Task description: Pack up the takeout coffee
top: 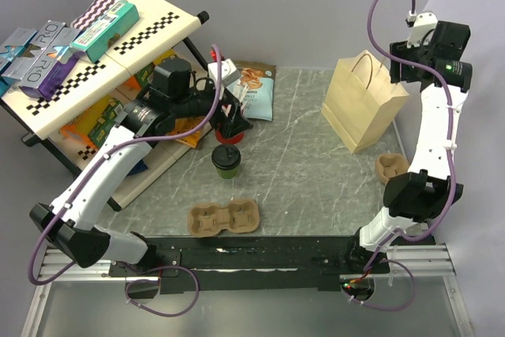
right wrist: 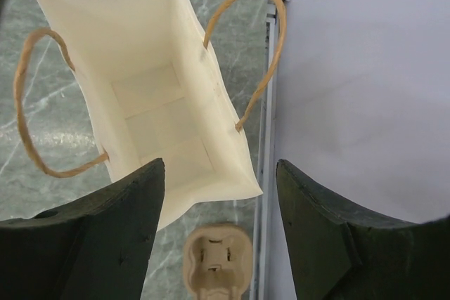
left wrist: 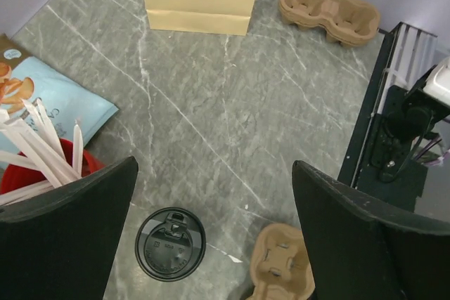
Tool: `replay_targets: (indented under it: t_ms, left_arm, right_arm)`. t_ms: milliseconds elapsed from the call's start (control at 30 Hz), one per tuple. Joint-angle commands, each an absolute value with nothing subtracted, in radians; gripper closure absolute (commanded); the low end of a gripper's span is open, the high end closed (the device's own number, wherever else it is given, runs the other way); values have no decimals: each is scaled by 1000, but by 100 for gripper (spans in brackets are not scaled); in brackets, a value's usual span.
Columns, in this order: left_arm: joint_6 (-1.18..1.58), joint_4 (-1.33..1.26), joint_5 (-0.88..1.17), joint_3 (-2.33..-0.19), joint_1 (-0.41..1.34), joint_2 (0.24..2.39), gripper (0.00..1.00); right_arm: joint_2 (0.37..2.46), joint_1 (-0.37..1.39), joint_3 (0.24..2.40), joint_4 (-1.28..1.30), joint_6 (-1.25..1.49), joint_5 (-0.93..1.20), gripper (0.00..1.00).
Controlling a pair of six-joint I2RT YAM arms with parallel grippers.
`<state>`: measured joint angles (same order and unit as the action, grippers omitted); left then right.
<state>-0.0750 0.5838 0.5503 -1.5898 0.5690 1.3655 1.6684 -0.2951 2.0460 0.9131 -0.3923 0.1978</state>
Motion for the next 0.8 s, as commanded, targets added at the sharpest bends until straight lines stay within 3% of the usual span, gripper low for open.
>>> replay_targets:
  t_ms: [0,200,433,533,767]
  left_arm:
    - [-130,583,520,-1621,575,1367,3]
    - [-250,663,482,-1646,597,1373,3]
    - [-330,745,488,-1614,604,1344,3]
    - [-324,762,506,-1620,604,1347,3]
    - [-325,755,515,-1652,606,1358,3]
  right_arm:
    - [1695,-308,2007,913,-431,167,29]
    - [1761,-322,1960,876,-489,150,28]
    - [1847,-327,2064,896,-500,158,30]
    - [1882,-328,2131,948,-497,153,35]
    - [1878,-327,2123,996,-529,156,61]
